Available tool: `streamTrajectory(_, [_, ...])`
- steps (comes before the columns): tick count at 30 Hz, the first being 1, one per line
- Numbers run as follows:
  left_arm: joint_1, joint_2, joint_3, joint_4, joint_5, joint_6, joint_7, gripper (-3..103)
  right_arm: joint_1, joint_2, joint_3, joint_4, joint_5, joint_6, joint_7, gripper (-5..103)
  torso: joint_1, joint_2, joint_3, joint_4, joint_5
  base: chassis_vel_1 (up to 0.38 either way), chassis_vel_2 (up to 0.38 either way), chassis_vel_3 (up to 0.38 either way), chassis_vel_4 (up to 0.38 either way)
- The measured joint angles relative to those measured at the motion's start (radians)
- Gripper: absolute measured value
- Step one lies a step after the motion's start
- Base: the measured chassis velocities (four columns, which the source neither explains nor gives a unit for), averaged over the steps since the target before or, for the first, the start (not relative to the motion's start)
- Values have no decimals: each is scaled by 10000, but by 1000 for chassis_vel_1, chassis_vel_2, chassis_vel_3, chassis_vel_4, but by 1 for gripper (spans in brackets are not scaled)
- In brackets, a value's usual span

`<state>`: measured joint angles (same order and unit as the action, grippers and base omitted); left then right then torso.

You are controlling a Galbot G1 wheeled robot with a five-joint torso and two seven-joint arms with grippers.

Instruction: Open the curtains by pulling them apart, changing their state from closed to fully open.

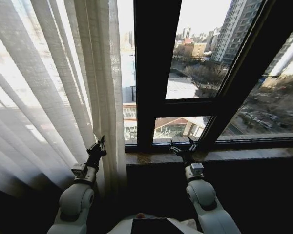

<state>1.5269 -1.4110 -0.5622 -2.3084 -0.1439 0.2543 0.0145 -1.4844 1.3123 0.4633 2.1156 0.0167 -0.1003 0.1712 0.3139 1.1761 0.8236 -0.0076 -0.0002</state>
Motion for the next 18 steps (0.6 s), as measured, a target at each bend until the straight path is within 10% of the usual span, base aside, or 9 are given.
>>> streamTrajectory(18, [17,-14,-25,-33,25,-57,6,0,-26,-5,11,68,-5,9,6,100,2,-1,0,0,4,115,119,-128,-120])
